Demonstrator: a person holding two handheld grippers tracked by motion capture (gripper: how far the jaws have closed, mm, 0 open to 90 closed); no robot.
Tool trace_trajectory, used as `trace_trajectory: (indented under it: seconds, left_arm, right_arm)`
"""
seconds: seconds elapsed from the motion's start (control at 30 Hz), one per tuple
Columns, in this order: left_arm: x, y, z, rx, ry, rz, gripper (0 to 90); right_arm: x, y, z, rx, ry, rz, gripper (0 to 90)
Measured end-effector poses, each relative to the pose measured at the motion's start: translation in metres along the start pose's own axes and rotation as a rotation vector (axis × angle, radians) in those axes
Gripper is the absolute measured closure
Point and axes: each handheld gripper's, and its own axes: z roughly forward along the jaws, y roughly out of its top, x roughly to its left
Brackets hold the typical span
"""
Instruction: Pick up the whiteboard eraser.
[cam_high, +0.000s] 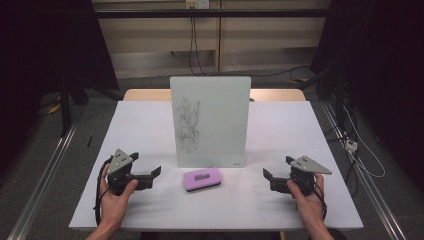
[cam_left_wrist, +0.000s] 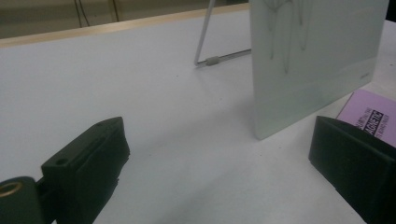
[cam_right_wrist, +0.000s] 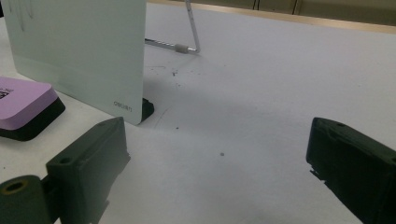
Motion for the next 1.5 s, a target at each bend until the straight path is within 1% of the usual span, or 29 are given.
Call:
trace_trajectory:
  seconds: [0.03,0.07,0.13,0.23,0.27,0.37,0.43,0.47,0.57,0.67,0.7,0.8,0.9,0.97,1.0,1.03,1.07,1.1,1.17,1.2,1.23,1.27,1.33,1.37,1.4,1.43,1.47,1.5]
  left_arm:
    - [-0.001,0.0,0.001,-0.001,0.005,0.0,4.4]
    - [-0.001,0.0,0.001,-0.001,0.014,0.01,4.4]
    - [-0.002,0.001,0.003,0.002,-0.005,0.012,4.4]
    - [-0.004,0.001,0.006,0.02,-0.016,0.023,5.5]
    - [-0.004,0.001,0.006,0.026,-0.015,0.033,5.8]
    - [-0.006,0.002,0.008,0.031,-0.034,0.044,6.8]
    - [-0.007,0.003,0.01,0.03,-0.03,0.057,6.9]
    - [-0.008,0.003,0.011,0.037,-0.036,0.052,6.9]
    - [-0.008,0.004,0.014,0.06,-0.076,0.044,6.9]
    - [-0.011,0.004,0.016,0.075,-0.104,0.053,6.8]
    - [-0.012,0.005,0.017,0.079,-0.108,0.054,6.9]
    - [-0.015,0.008,0.017,0.093,-0.097,0.083,6.8]
    - [-0.019,0.011,0.019,0.106,-0.127,0.084,6.8]
    - [-0.022,0.013,0.021,0.12,-0.146,0.103,6.9]
    - [-0.023,0.014,0.023,0.125,-0.16,0.106,6.8]
    - [-0.025,0.016,0.024,0.131,-0.164,0.115,6.9]
    - [-0.028,0.017,0.025,0.137,-0.168,0.128,6.8]
    - [-0.029,0.018,0.025,0.142,-0.177,0.15,6.8]
    - [-0.034,0.02,0.026,0.145,-0.214,0.161,6.7]
    - [-0.037,0.021,0.027,0.159,-0.228,0.174,6.3]
    - [-0.04,0.021,0.029,0.167,-0.238,0.177,6.2]
    - [-0.042,0.022,0.03,0.176,-0.238,0.199,6.2]
    - [-0.048,0.024,0.033,0.183,-0.256,0.215,6.4]
    - [-0.049,0.026,0.034,0.188,-0.267,0.229,6.3]
    - [-0.051,0.027,0.035,0.202,-0.271,0.231,6.2]
    - [-0.052,0.028,0.037,0.211,-0.276,0.25,5.6]
    - [-0.054,0.029,0.038,0.212,-0.282,0.246,5.4]
    - [-0.055,0.03,0.039,0.218,-0.285,0.258,5.5]
  right_arm:
    - [0.0,0.0,0.0,0.002,0.004,0.0,5.0]
    - [0.0,0.0,0.0,0.004,0.008,0.001,4.9]
    - [0.0,0.0,-0.001,0.009,0.015,-0.004,4.9]
    - [0.0,0.0,-0.001,0.007,0.018,0.0,5.0]
    - [0.0,0.0,-0.001,0.004,0.024,0.004,5.1]
    - [0.0,0.0,-0.001,0.008,0.027,0.002,5.5]
    - [0.0,0.0,-0.001,0.009,0.027,0.007,5.1]
    - [-0.001,0.0,-0.001,0.009,0.023,0.007,4.8]
    - [-0.001,0.0,0.0,0.008,0.027,0.013,4.7]
    - [-0.001,0.0,-0.001,0.01,0.03,0.009,4.7]
    - [0.0,0.0,0.0,0.011,0.03,0.012,4.7]
    - [0.0,0.0,0.0,0.012,0.031,0.011,4.7]
    - [-0.001,0.0,0.001,0.014,0.029,0.005,4.8]
    - [-0.001,0.0,0.002,0.017,0.032,0.008,4.7]
    - [-0.001,0.0,0.002,0.018,0.034,0.007,4.7]
    - [-0.001,0.0,0.002,0.018,0.034,0.009,4.7]
    - [-0.001,0.0,0.002,0.018,0.034,0.009,4.7]
    - [-0.001,0.0,0.002,0.018,0.034,0.007,4.7]
    - [-0.001,0.0,0.002,0.017,0.034,0.008,4.7]
    - [-0.001,0.001,0.002,0.017,0.033,0.009,4.7]
    - [-0.001,0.001,0.002,0.016,0.033,0.01,4.7]
    - [-0.001,0.001,0.002,0.016,0.032,0.011,4.7]
    - [-0.001,0.001,0.002,0.018,0.032,0.01,4.7]
    - [-0.001,0.001,0.002,0.017,0.034,0.009,4.7]
    - [0.0,0.001,0.002,0.018,0.035,0.011,4.7]
    - [0.0,0.001,0.002,0.019,0.037,0.01,4.7]
    - [0.0,0.001,0.003,0.019,0.036,0.006,4.7]
    - [0.0,0.001,0.003,0.019,0.038,0.007,4.7]
